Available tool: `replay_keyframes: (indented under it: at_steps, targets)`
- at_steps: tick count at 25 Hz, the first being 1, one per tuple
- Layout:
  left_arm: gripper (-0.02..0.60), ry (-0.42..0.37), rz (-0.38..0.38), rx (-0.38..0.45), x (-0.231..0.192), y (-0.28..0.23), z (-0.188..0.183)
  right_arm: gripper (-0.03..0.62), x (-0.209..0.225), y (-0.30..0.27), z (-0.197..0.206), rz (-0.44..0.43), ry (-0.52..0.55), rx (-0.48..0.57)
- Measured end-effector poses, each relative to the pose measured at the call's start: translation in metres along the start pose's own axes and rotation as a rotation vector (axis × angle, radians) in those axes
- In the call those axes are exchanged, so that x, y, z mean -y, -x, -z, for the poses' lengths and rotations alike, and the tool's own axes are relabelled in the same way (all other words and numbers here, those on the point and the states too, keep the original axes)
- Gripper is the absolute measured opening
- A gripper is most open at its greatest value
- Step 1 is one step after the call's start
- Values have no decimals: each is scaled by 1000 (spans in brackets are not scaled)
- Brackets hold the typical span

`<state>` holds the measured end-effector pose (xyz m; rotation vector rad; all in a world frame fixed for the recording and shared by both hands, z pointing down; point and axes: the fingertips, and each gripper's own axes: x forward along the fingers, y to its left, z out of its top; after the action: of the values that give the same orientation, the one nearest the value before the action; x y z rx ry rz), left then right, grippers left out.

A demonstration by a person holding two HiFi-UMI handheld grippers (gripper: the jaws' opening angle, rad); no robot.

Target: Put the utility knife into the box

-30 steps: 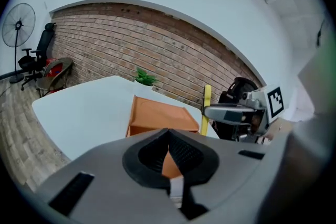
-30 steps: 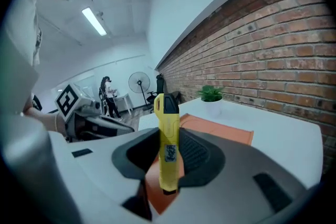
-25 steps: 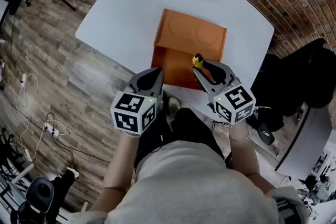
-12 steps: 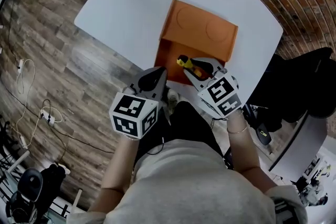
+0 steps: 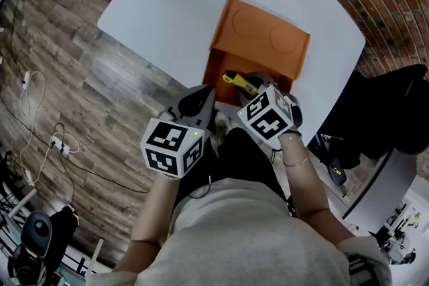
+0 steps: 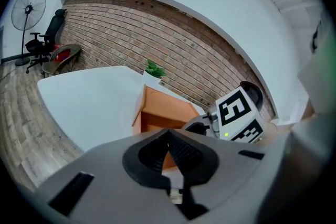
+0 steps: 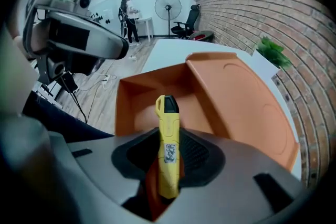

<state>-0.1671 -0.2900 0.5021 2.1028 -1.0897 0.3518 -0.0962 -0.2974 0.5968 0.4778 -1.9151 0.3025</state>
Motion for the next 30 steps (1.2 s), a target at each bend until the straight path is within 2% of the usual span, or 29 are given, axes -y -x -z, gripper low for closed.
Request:
replay_keyframes:
  at_steps: [2, 7, 16, 23, 30]
  targets:
    - [6, 5, -4, -4, -2, 0, 2, 114, -1, -4, 2, 8, 5, -20]
    - [6, 13, -7, -4, -4, 2, 5, 115, -8, -10, 8, -42, -11, -47]
    - [6, 8, -1, -17, -6, 1, 10, 121, -5, -14, 7, -18, -39, -34]
    - [6, -20, 8, -21, -3, -1, 5, 178, -6, 1, -7, -17, -97, 76]
    - [6, -72, 28, -20, 14, -7, -8, 193, 2, 41, -28, -39, -236, 316]
